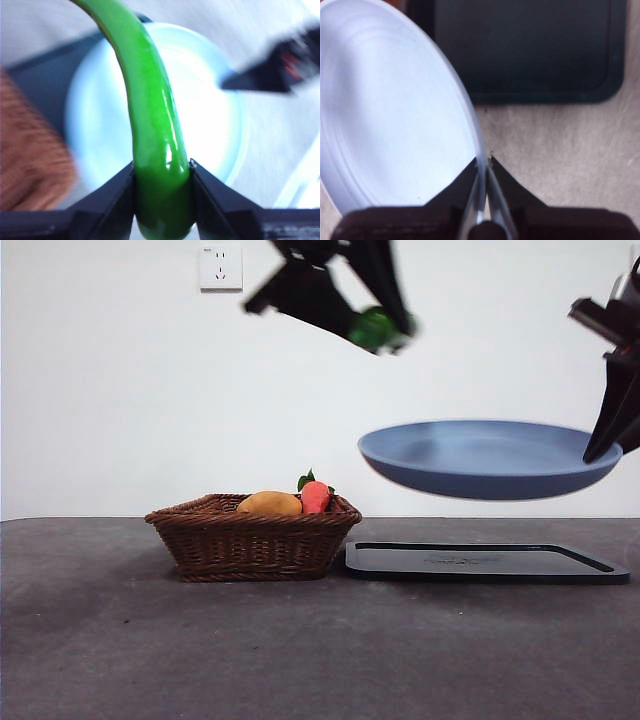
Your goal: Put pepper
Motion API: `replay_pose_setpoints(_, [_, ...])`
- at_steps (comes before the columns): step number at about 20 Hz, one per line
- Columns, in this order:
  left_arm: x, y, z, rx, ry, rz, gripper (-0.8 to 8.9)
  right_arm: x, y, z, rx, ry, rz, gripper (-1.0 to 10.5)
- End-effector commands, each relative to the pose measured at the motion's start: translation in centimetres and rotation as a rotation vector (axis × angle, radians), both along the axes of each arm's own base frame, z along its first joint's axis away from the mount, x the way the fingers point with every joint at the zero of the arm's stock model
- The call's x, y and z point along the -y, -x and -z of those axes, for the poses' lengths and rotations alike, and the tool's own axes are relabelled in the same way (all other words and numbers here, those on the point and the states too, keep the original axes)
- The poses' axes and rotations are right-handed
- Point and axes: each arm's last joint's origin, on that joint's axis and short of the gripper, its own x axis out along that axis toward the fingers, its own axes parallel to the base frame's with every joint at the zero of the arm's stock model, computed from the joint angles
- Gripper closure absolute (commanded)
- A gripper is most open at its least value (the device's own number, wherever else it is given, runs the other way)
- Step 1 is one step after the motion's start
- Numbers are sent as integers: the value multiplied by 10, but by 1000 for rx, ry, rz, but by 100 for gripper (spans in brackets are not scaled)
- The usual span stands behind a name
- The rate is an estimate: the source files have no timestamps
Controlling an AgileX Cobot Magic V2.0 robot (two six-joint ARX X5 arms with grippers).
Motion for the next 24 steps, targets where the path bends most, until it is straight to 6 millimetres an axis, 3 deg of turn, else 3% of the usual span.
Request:
replay_pose_setpoints(1, [27, 5, 15, 51, -42, 95, 688, -5, -5, -1, 1, -17, -7, 941])
replay_pose_setpoints(5, [48, 4, 43, 54, -113, 144, 688, -8, -4, -1, -5, -21, -12, 941])
replay_pose_setpoints(10, [58, -5, 75, 29, -181, 162, 688, -8, -4, 0, -18, -23, -9, 941])
replay_pose_setpoints(14, [60, -5, 77, 31, -180, 166, 673, -8, -3, 0, -25, -25, -4, 941])
replay_pose_setpoints(17, [59, -4, 78, 17, -190, 170, 577, -7, -2, 1, -44, -25, -4, 941])
replay_pose_setpoints(24, [57, 1, 72, -16, -164, 207, 577, -7, 2, 2, -99, -35, 23, 941])
